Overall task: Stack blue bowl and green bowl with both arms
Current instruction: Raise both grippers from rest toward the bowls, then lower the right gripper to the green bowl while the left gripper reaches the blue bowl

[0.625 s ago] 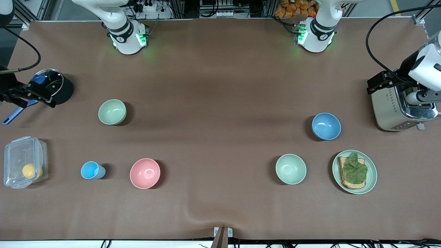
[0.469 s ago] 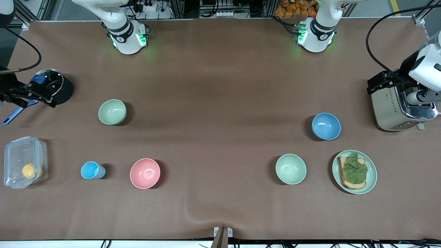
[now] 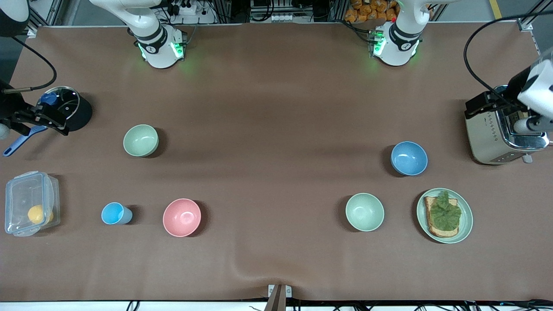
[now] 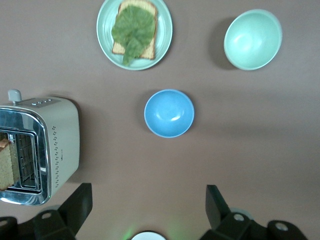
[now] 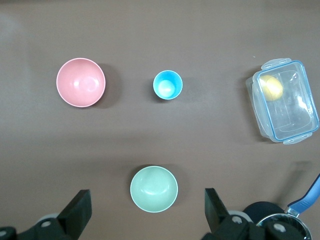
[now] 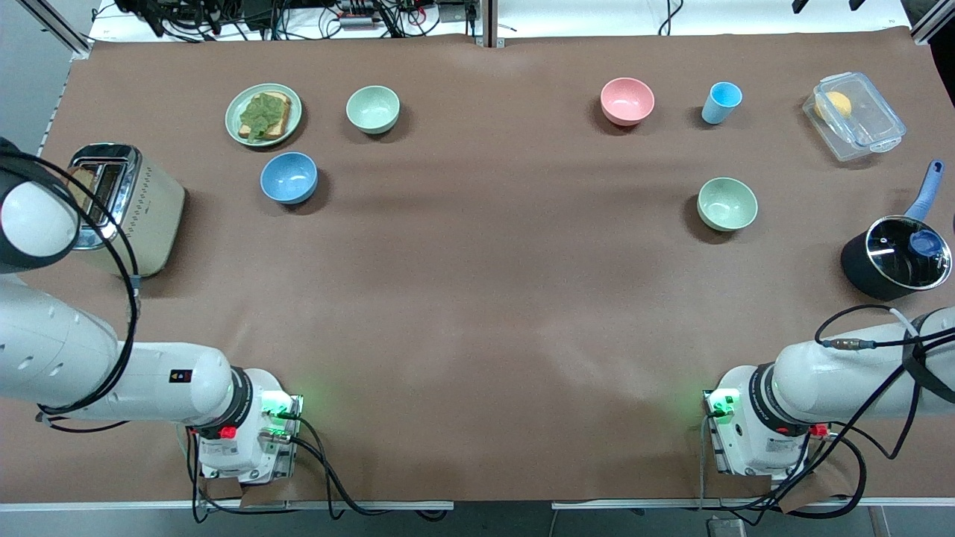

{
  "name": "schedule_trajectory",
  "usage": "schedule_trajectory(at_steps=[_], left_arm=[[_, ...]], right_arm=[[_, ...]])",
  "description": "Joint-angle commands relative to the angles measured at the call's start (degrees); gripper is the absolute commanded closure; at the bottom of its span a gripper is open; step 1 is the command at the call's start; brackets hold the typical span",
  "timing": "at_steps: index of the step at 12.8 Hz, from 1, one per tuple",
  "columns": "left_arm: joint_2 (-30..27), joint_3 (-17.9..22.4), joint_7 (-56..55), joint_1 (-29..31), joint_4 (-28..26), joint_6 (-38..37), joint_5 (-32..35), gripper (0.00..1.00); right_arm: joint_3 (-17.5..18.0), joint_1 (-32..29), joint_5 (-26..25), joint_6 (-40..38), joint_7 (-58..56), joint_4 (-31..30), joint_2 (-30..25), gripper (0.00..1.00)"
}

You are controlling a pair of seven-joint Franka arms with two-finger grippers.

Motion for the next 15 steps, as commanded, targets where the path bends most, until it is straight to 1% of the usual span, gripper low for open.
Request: schedule_trajectory(at_steps=[1,3,4,5,6,8,9,12,13,14,15], left_arm=[[5.53,-0.11,2.75,3.62,-1.80,2.95,-0.44,0.00],[5.54,-0.02,2.75,3.80,-7.07,7.87,-0.36,0.00],[5.80,-0.02,2.75,3.89,-8.31,9.29,-0.36,0.00],[6.32,-0.02,2.75,3.81,-9.98,10.78,-0.27,0.00],[6.33,-0.02,2.75,3.89,-12.78,13.58,-0.27,0.00],[5.98,-0.02,2.83,4.68,-20.94,23.41,0.08,0.00],[5.98,-0.20,2.83,4.42,-24.46,27.89,1.73,0.00],[6.94,-0.29,2.83,4.60,-33.35,40.55,2.63,0.00],[7.38,-0.29,2.83,4.60,-35.02,42.77,2.63,0.00],[8.25,-0.29,2.83,4.60,-35.48,43.48,2.63,0.00],[9.13,-0.29,2.83,4.77,-35.39,43.58,2.63,0.05]], right_arm=[[-0.06,-0.16,0.41,-0.16,-0.36,0.34,0.92,0.00],[-0.06,-0.33,0.41,0.01,-0.28,-2.90,1.54,0.00],[-0.24,-0.42,0.41,0.97,-0.10,-5.18,1.54,0.00],[-0.24,-1.12,0.41,2.90,-0.27,-8.16,1.36,0.00],[-0.24,-1.39,0.33,4.48,-1.41,-11.41,1.27,0.00],[-0.24,-1.39,0.33,9.22,-3.78,-18.53,-0.04,0.00],[-0.33,-1.48,0.33,11.51,-5.01,-21.17,-0.31,0.00],[-0.41,-2.35,0.15,19.15,-8.18,-28.56,-0.05,0.00],[-0.42,-2.62,0.06,21.87,-9.49,-31.11,0.21,0.00],[-0.42,-3.58,0.06,25.12,-11.68,-33.83,0.30,0.00],[-0.42,-4.11,0.06,28.29,-14.31,-36.12,0.57,0.00]])
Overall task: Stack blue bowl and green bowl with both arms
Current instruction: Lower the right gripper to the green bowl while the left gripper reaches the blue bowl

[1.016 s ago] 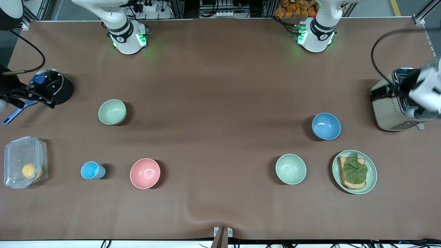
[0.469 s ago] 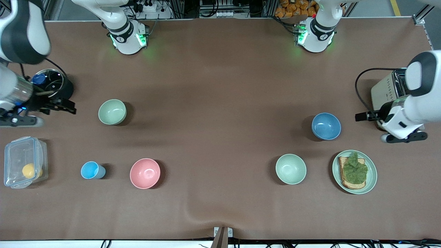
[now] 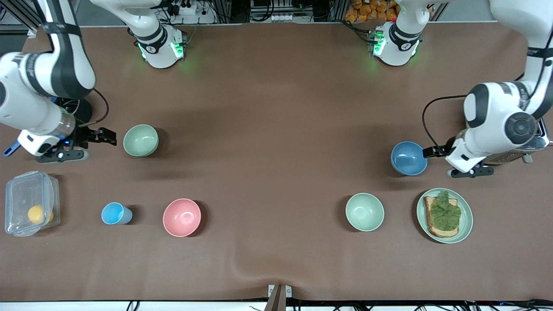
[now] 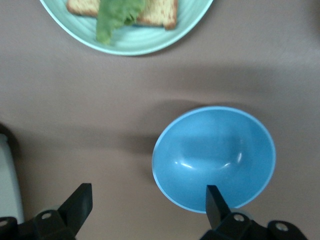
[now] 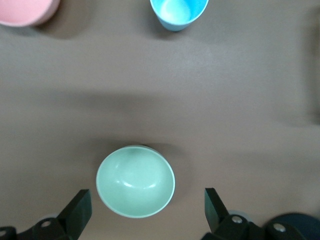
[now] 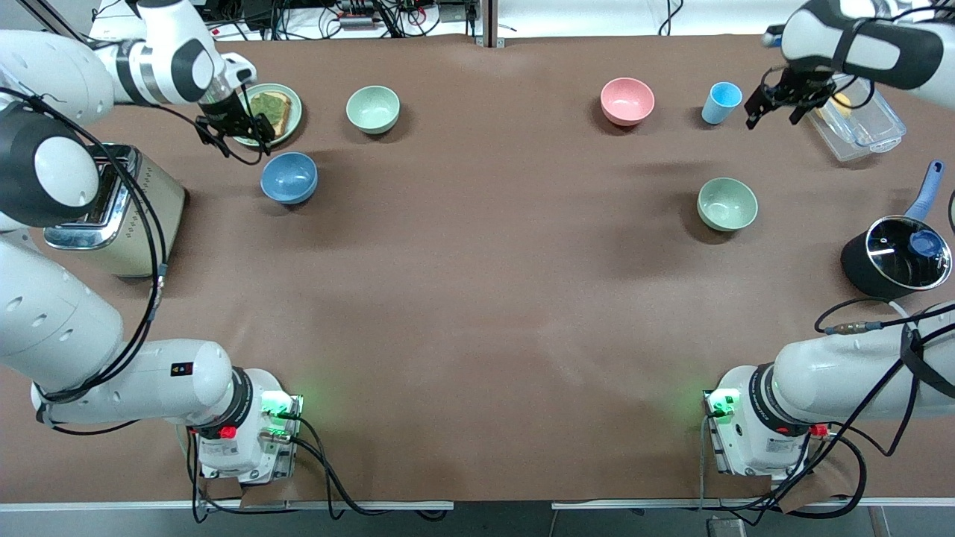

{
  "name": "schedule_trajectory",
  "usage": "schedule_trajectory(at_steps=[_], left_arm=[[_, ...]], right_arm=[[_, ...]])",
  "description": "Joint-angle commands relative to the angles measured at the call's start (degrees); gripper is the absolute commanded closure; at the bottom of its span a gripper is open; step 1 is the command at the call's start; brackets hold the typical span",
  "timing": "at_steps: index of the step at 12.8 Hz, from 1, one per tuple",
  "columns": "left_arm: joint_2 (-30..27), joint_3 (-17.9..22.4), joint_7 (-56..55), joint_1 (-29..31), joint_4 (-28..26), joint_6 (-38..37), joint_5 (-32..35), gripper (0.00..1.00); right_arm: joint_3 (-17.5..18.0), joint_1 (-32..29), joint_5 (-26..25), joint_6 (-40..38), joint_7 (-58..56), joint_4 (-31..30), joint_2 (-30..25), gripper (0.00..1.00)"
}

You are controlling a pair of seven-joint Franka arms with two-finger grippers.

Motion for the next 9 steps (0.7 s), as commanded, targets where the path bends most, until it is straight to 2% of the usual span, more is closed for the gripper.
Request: schedule_trajectory(at_steps=[1,5,6,8,9], left_arm=[[0.80,-0.42,0.67,1.09,-1.09,1.54,1.05,0.12],[3.88,-0.42,0.32,1.54,-0.92,2.94,0.44,0.28],[4.49,-0.42,0.15,1.54,-0.91,3.21,0.35,0.31],[5.99,-0.42,-0.29,1.62,-0.48,4.09,0.35,0.35],[6.08,-0.51,-0.38,2.15,-0.30,4.18,0.26,0.35]], right_arm=[[0.66,-3.00,0.06,6.74,-6.32,-7.01,-0.90,0.00],[0.75,-3.45,0.23,9.64,-8.54,-8.78,2.88,0.00],[0.75,-3.54,0.23,12.26,-9.15,-10.70,3.32,0.03],[0.83,-4.15,0.32,19.46,-11.34,-14.66,4.73,0.15],[0.83,-4.68,0.32,21.85,-11.61,-15.54,5.95,0.17]])
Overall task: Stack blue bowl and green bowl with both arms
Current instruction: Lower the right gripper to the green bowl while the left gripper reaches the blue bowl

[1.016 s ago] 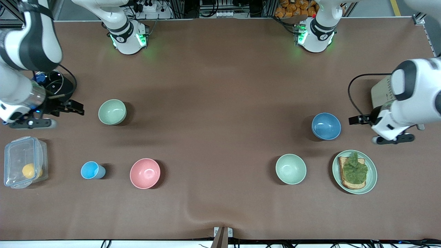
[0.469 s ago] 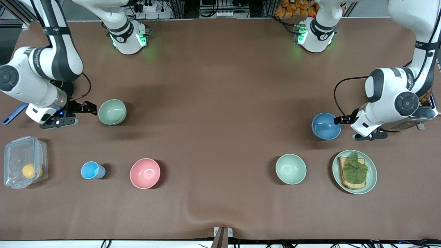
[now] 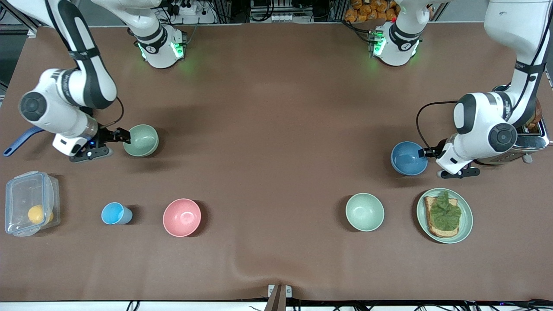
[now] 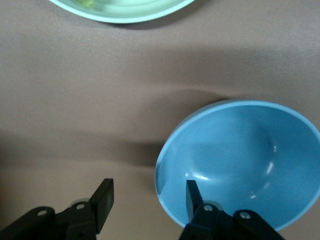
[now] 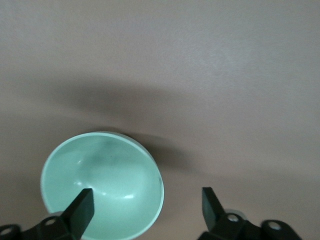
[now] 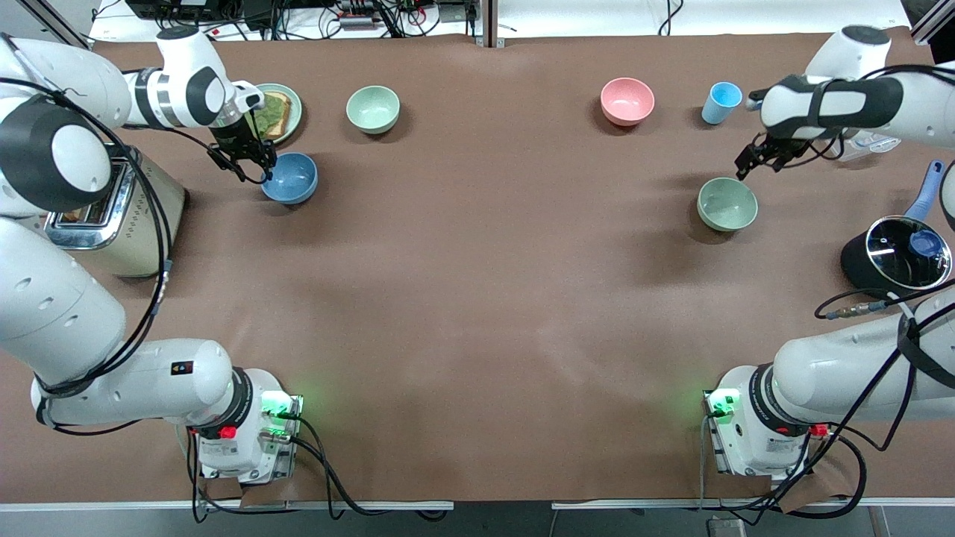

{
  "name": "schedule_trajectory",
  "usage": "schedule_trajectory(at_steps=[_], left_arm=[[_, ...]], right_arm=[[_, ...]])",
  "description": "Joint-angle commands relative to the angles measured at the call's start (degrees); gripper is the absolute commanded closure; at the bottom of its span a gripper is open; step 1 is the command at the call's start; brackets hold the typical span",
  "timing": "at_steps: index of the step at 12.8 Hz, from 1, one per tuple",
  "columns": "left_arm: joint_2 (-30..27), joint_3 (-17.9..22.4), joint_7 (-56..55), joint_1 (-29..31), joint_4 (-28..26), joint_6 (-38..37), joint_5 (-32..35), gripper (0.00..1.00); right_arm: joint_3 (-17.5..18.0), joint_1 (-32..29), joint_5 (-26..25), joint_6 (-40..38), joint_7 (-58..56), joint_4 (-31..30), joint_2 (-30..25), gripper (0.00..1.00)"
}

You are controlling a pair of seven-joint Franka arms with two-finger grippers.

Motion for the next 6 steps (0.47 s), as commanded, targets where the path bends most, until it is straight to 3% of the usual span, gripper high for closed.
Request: schedule_trajectory(at_steps=[1,2,3,6], left_arm=[[0.85,-0.51,-0.32,1.61,0.80,0.89,0.15,0.36],[1.20,-0.51,-0.50,1.62,0.89,0.89,0.15,0.40],[1.55,-0.51,-0.50,1.62,1.15,0.89,-0.19,0.46],[2.34,-0.51,-0.50,2.32,1.59,0.89,-0.20,0.50]], right_arm=[[0.86,-2.91,0.32,5.55,-3.59,-2.84,2.21,0.17],[0.94,-4.05,0.41,6.60,-4.91,-2.75,3.09,0.18],[1.03,-4.76,0.41,7.83,-5.70,-2.75,4.14,0.27],[1.12,-4.42,3.90,8.02,-5.89,-2.93,4.77,0.94]])
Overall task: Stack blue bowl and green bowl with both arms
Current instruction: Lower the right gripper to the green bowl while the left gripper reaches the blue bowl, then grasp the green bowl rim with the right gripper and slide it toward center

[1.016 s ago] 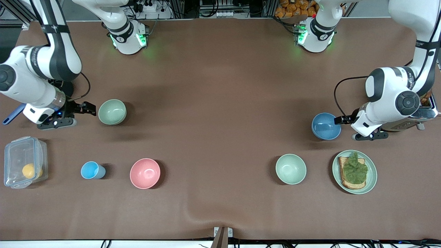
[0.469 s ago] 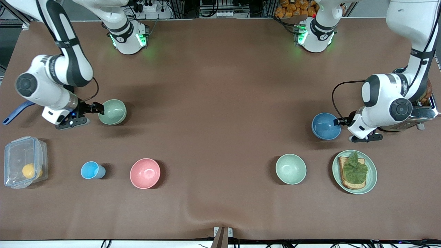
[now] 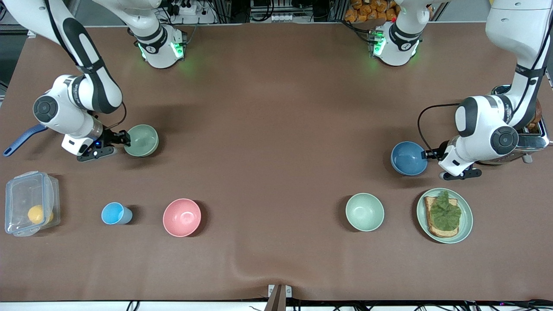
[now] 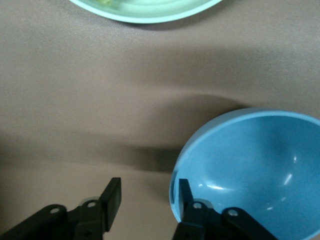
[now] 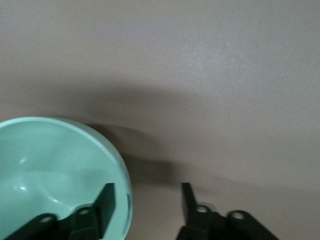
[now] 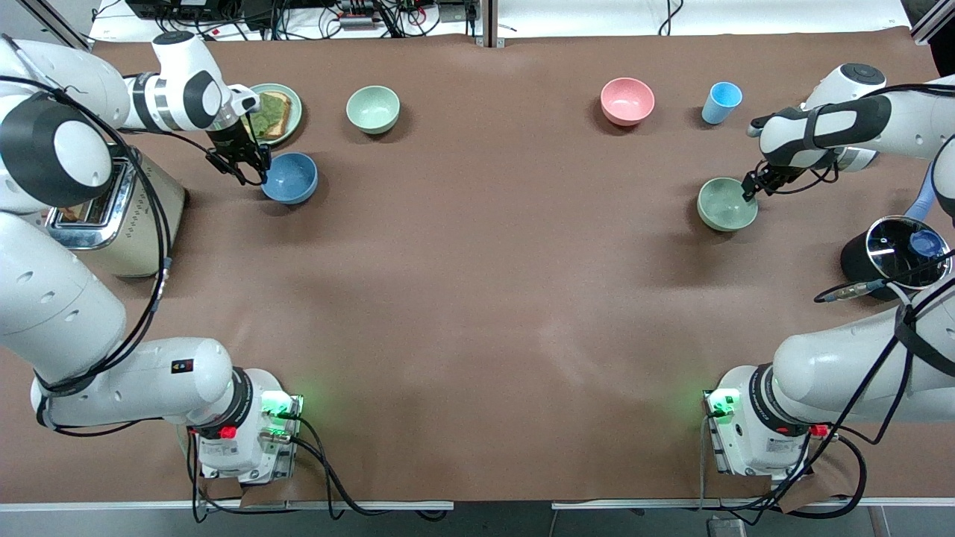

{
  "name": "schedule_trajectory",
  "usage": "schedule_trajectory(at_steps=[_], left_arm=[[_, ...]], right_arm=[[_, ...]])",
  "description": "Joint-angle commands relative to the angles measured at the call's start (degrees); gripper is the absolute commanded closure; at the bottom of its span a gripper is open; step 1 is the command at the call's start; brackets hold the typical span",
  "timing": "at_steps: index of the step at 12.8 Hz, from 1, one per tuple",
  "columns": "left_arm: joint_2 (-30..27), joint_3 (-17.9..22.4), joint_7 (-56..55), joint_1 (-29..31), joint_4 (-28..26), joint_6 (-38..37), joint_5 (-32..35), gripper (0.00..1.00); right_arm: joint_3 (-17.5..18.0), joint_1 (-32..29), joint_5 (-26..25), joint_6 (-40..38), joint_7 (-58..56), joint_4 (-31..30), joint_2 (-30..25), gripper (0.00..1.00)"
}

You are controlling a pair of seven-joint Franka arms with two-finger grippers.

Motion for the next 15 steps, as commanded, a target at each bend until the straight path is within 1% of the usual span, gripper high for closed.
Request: schedule_trajectory(at_steps=[1,3,5,6,7,8,10,11,13,15], left_arm=[[1.33,-0.51,-0.32,0.66,1.07,0.40,-0.20,0.50],[1.42,-0.51,-0.41,0.57,1.42,0.49,-1.42,0.50],[2.55,-0.51,-0.41,0.22,2.21,0.49,-1.78,0.51],[2.91,-0.60,-0.41,0.22,2.65,0.49,-1.78,0.57],[2.91,-0.60,-0.41,0.31,2.65,0.40,-1.86,0.68],[2.91,-0.60,-0.41,0.31,2.48,0.49,-2.04,0.78],[2.91,-0.60,-0.84,0.13,2.65,0.49,-3.97,0.98],[2.82,-0.69,-1.02,0.05,2.65,0.40,-4.06,1.00],[2.30,-0.78,-0.93,0.13,2.65,0.40,-4.06,1.00],[1.16,-1.74,-0.84,0.13,2.91,0.14,-4.06,1.00]], right_arm=[[1.12,-0.40,5.69,0.00,-1.24,-0.17,0.11,1.00],[1.12,0.57,7.64,-1.05,-1.06,-0.17,-0.07,1.00],[1.21,1.18,10.71,-2.37,-0.97,-0.09,-0.07,1.00],[1.21,2.06,12.47,-3.51,-0.54,0.00,-0.33,1.00],[1.21,2.93,15.62,-5.61,0.42,0.35,-0.51,1.00],[1.12,4.68,18.17,-7.54,3.83,0.53,-1.12,1.00],[1.12,9.25,18.64,-9.93,14.54,0.71,-3.22,1.00],[1.12,11.10,18.64,-10.63,18.24,0.71,-4.19,1.00],[1.21,15.14,18.64,-11.61,26.93,0.71,-5.60,1.00],[1.21,22.15,18.64,-11.08,38.52,0.79,-6.66,1.00]])
